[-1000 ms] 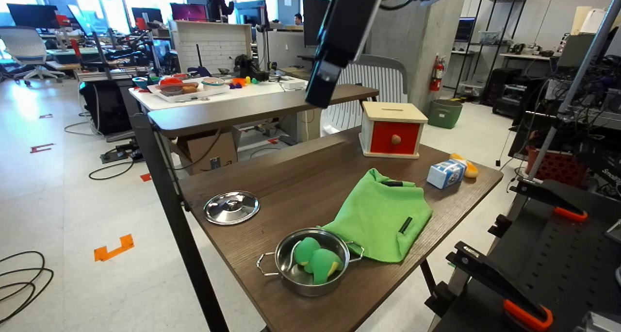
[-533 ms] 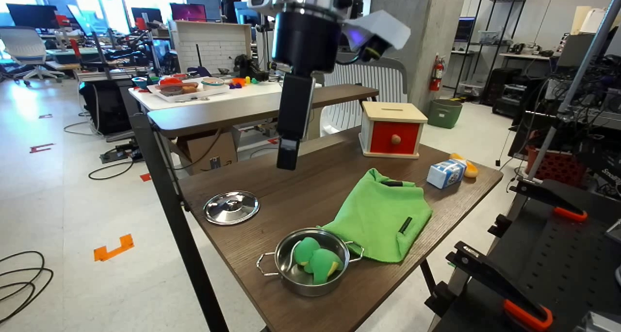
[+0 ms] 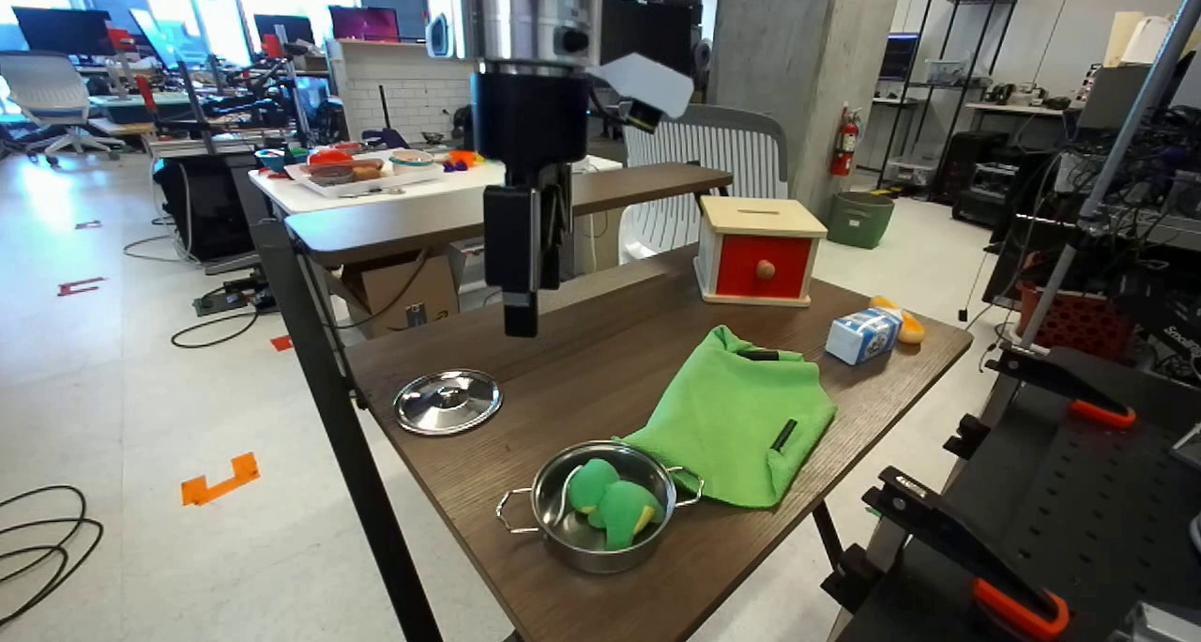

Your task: Put the lid on the pot

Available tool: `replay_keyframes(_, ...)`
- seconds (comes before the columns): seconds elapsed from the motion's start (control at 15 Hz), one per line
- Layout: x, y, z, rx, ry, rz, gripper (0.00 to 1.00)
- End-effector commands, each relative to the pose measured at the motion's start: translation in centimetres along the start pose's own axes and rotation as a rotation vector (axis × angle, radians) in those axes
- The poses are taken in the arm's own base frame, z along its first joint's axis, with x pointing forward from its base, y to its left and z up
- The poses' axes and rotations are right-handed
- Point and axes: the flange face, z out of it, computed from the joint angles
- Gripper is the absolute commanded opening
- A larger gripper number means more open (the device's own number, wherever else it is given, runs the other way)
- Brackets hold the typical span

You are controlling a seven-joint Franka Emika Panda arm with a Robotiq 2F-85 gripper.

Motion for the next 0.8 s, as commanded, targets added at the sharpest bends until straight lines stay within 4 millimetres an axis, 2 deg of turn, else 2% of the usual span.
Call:
replay_keyframes(0.0, 2.3, 0.3, 0.5, -0.035, -0.02, 0.033, 1.0)
replay_keyframes(0.73, 5.2, 1.1, 5.3, -0.03, -0.006, 0.093, 1.0)
